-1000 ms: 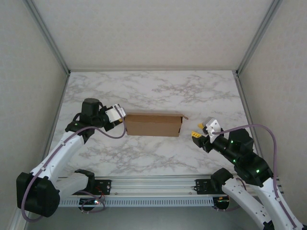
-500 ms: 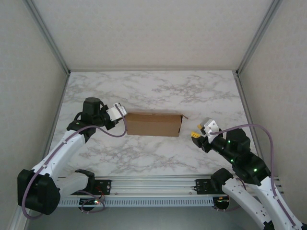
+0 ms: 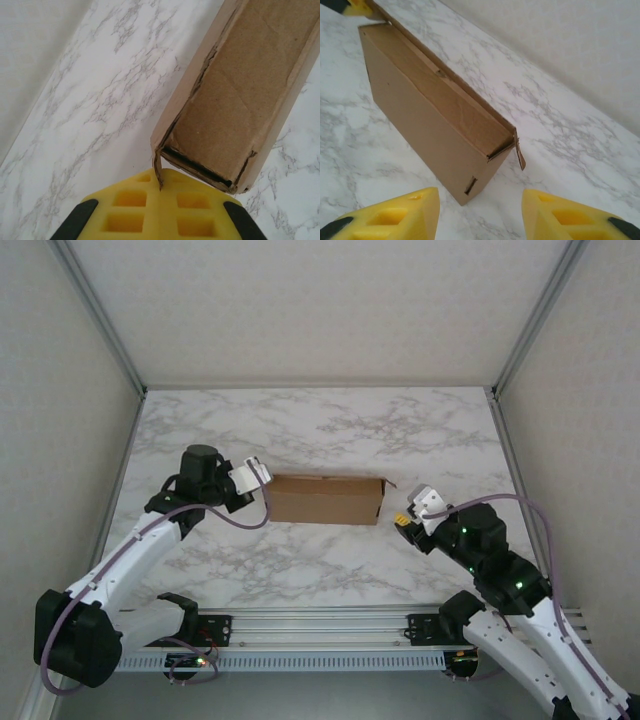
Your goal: Fold the paper box
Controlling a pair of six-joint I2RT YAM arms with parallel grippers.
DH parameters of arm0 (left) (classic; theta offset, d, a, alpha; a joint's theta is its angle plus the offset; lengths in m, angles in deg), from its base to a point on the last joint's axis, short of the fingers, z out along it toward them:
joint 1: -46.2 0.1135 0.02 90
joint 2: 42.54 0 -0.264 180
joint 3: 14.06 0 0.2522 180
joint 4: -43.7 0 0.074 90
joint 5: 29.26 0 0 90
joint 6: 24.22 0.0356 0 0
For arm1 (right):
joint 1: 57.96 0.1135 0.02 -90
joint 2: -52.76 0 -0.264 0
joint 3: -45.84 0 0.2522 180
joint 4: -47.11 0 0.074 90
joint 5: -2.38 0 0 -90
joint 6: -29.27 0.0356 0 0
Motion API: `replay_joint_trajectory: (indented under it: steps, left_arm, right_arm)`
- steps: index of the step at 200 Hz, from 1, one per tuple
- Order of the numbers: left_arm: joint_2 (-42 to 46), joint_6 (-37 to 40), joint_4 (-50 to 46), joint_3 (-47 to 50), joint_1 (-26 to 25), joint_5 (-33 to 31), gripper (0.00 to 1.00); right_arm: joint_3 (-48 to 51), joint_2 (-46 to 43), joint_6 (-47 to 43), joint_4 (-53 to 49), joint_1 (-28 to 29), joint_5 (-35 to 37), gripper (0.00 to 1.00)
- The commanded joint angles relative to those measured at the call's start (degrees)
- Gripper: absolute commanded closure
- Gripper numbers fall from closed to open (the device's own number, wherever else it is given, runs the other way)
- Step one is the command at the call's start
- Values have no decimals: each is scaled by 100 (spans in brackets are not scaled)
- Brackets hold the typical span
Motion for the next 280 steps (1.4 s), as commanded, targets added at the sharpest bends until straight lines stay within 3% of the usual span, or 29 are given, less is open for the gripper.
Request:
replay_joint_trajectory:
  steps: [1,40,82,98,112,141,167,215,280]
  left_arm:
    - [-32,-192,-144,-201,-198,-530,100]
    - [-193,-301,-205,-326,-379,-952,100]
    - [-311,-394,-327,-608,-427,-1188,100]
    - [-270,-308,-348,-608,-512,-1253,100]
    - [-241,-299,-308,-585,-571,-1300,100]
    - [-250,-374,-285,-603,-676,-1439,100]
    - [-174,-420,-255,-585,-713,-1628,100]
    - [64,-422,-106,-403,-754,-1663,100]
    - [157,-418,-79,-304,-801,-1733,100]
  right_arm:
    - [-218,483,-312,150,55,269,54]
    - [-651,1606,-609,415,-94,455,54]
    - [-812,2108,-549,966,-990,-223,55]
    - [-681,2210,-971,1332,-1116,-383,53]
    - [-496,2230,-1189,1976,-1383,-1110,50]
    - [-243,2484,-1396,3113,-2320,-3384,46]
    - [-362,2806,-1966,2503,-2535,-3817,44]
    - [-284,3098,-2523,2289,-2549,-3410,45]
    - [-104,3351,-2531,2546,-2554,-3027,50]
